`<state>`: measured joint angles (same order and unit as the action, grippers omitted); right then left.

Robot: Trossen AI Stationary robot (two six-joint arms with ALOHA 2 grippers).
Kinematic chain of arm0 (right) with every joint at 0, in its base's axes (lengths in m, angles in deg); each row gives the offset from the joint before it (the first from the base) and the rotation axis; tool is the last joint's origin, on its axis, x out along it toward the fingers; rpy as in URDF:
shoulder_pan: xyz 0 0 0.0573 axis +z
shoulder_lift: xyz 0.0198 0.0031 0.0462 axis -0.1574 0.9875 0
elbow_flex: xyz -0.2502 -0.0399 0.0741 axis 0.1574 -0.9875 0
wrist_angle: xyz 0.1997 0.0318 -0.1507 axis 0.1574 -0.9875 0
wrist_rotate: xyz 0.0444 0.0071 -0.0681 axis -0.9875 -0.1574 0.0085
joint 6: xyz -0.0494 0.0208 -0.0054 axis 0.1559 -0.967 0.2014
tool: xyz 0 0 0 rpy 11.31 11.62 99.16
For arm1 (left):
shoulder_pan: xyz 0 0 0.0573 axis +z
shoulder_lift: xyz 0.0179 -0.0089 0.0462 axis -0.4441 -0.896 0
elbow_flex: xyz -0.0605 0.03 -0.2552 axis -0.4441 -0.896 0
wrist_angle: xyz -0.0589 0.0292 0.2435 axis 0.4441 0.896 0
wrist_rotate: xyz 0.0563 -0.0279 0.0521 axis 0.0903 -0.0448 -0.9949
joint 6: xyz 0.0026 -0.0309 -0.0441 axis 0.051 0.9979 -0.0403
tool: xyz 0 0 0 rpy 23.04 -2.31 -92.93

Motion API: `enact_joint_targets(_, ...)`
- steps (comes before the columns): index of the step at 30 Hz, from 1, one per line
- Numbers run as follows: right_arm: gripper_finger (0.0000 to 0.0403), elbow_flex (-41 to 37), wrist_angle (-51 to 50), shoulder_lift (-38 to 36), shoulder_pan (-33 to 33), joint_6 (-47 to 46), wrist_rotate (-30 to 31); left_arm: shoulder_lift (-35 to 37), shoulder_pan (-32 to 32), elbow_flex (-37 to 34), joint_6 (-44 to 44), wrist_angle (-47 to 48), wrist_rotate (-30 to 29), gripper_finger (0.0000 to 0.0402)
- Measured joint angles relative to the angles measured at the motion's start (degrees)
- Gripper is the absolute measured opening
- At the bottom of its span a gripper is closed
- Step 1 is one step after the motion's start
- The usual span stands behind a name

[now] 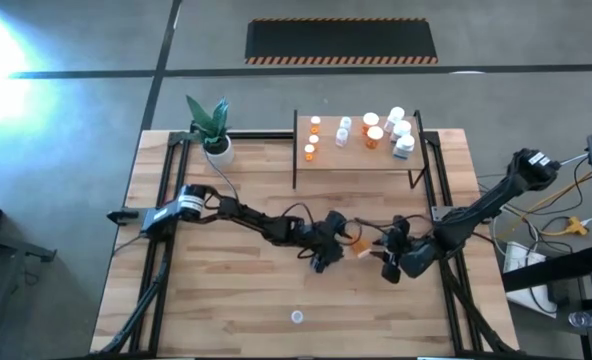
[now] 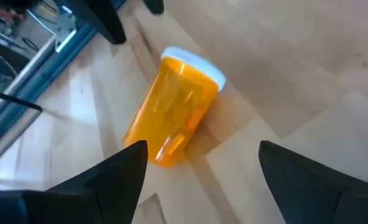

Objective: Pick and place medicine bottles onto shelf by color
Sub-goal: Put the big orange pill bottle on the shelf aligned with the other big orange pill bottles

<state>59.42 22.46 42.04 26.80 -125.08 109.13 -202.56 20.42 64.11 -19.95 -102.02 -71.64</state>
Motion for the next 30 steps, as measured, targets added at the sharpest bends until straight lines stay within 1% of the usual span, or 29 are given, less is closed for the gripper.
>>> enact_joint_targets(4,0.0160,2.03,-3.86,-1.26,0.00,-0.06,-1.69,0.00,1.37,2.90,1.30,4.27,3.63,0.0290)
enact_joint_targets(7,0.0185,2.77,-6.16,-1.11,0.00,-0.21,-2.65,0.00,1.79,4.08,1.28,5.09,4.43,0.0290)
enact_joint_targets(10,0.0211,2.31,-10.30,0.84,-0.02,-1.01,-3.32,0.00,1.89,4.94,1.06,5.06,4.58,0.0290)
enact_joint_targets(13,0.0229,1.83,-13.92,4.32,-0.02,1.55,-3.83,0.00,1.94,4.96,0.89,4.88,4.60,0.0290)
enact_joint_targets(17,0.0234,1.99,-11.78,9.77,-0.34,8.15,-2.44,-0.02,2.11,4.03,1.35,4.77,4.16,0.0290)
enact_joint_targets(22,0.0227,3.89,-3.28,15.80,-0.66,16.95,-2.28,-0.02,2.11,3.41,1.54,2.58,0.32,0.0290)
enact_joint_targets(27,0.0220,8.59,-1.83,20.25,-0.66,19.89,-2.64,-0.02,2.11,3.36,4.73,1.93,-0.08,0.0290)
enact_joint_targets(30,0.0219,11.19,-1.90,22.16,-0.66,21.53,-5.43,0.00,2.00,3.25,7.69,2.92,-3.07,0.0290)
